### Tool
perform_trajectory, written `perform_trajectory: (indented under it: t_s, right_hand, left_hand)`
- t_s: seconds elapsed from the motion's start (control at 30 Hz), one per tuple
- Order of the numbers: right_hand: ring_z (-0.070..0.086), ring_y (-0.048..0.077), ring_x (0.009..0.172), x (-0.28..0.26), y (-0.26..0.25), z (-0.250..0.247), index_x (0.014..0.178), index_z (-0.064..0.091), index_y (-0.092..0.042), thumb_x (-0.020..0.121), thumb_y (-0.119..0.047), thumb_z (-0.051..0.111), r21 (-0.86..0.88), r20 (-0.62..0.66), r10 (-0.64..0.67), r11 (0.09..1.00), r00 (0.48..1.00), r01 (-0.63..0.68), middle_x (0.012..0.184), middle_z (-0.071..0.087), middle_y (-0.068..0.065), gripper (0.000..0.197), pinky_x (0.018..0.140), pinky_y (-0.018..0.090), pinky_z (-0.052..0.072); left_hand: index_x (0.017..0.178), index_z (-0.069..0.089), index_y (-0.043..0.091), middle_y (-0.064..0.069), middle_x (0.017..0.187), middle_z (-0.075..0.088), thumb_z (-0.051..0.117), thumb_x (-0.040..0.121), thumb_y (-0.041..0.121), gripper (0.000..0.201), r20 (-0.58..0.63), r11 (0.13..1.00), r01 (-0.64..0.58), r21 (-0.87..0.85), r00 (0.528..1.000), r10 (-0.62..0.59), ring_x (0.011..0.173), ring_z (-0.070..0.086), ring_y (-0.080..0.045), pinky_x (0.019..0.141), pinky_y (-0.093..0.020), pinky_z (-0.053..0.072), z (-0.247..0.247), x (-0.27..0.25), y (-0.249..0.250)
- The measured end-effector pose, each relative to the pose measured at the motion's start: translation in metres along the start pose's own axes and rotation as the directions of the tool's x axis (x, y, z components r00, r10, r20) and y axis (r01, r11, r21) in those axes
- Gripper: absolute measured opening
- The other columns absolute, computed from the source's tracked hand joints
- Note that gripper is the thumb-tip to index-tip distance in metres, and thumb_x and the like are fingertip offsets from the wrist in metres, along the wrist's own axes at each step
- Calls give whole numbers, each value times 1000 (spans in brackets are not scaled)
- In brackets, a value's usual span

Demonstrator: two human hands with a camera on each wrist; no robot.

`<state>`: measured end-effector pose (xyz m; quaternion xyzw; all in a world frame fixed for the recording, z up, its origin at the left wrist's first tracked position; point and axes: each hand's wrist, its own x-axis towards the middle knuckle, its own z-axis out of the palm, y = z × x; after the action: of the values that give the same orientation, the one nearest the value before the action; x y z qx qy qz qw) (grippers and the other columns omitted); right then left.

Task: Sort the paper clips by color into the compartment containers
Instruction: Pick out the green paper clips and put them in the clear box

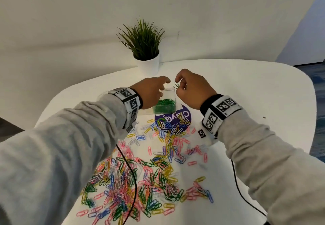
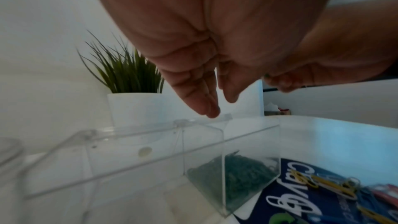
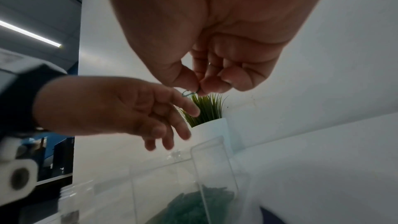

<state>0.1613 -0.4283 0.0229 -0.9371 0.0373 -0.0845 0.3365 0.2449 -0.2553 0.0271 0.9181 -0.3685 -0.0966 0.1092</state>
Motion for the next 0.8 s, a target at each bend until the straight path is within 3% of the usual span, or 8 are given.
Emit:
perform_trajectory:
  t_s: [0.13, 0.2, 0.3, 0.4, 0.47, 0.57, 0.7, 0.8]
  right_hand:
    - [57, 18, 88, 11, -5, 16, 108, 65, -20, 92, -18, 54, -151, 41, -67, 986, 997, 72, 103, 60, 1, 19, 80, 28, 43]
    - [57, 16, 87, 1, -7, 20, 114, 64, -21, 96, -23, 55, -217, 73, -109, 968, 991, 123, 110, 56, 0, 21, 86, 31, 47]
    - [59, 17, 85, -35, -7, 28, 104, 66, -25, 97, -25, 51, -271, 151, -195, 935, 969, 230, 103, 57, -3, 16, 82, 36, 52]
    - [59, 18, 94, -76, -6, 37, 107, 70, -30, 95, -35, 56, -318, 455, -141, 896, 879, 309, 104, 58, -5, 19, 82, 38, 52]
    - [55, 18, 105, -88, -2, 40, 116, 68, -32, 93, -38, 59, -355, 509, -130, 869, 851, 345, 111, 56, -3, 25, 85, 38, 51]
    - [50, 18, 114, -94, 4, 39, 124, 66, -33, 92, -37, 61, -359, 468, -122, 879, 876, 314, 120, 56, -4, 32, 93, 39, 48]
    - [49, 16, 116, -96, 10, 42, 128, 62, -35, 95, -33, 57, -345, 436, -103, 898, 894, 272, 123, 54, -7, 33, 96, 36, 46]
    - [50, 15, 111, -97, 9, 43, 123, 66, -37, 97, -26, 56, -275, 433, -135, 922, 891, 273, 115, 54, -8, 30, 92, 33, 46]
  left_hand:
    - [114, 66, 23, 3, 104, 60, 53, 95, 12, 25, -202, 999, -5, 40, 979, 13, 100, 60, -21, 90, -33, 46, -3, -35, -8]
    - [107, 70, 24, 7, 99, 61, 53, 95, 12, 24, -178, 995, -95, 16, 979, 96, 96, 62, -20, 87, -32, 48, 8, -65, -2]
    - [127, 63, 33, 7, 133, 60, 49, 98, 12, 39, 95, 964, -255, 72, 964, 248, 120, 56, -14, 103, -34, 46, 41, -109, 7]
    - [145, 44, 37, 3, 154, 40, 50, 99, 22, 48, 189, 916, -374, 144, 919, 345, 138, 41, -22, 112, -40, 40, 74, -132, 7]
    - [147, 41, 37, 0, 156, 38, 48, 101, 31, 47, 167, 924, -350, 152, 931, 325, 141, 38, -26, 115, -40, 35, 83, -140, 2]
    - [146, 43, 36, -1, 156, 38, 46, 101, 39, 45, 108, 957, -230, 178, 971, 214, 143, 35, -24, 117, -38, 33, 88, -147, -7]
    - [139, 54, 30, 0, 149, 47, 48, 100, 32, 39, 19, 989, -109, 103, 994, 108, 139, 40, -20, 112, -33, 35, 84, -151, -5]
    - [139, 53, 37, 1, 146, 48, 46, 101, 26, 41, 26, 990, -127, 67, 992, 126, 137, 40, -20, 111, -34, 35, 83, -150, 0]
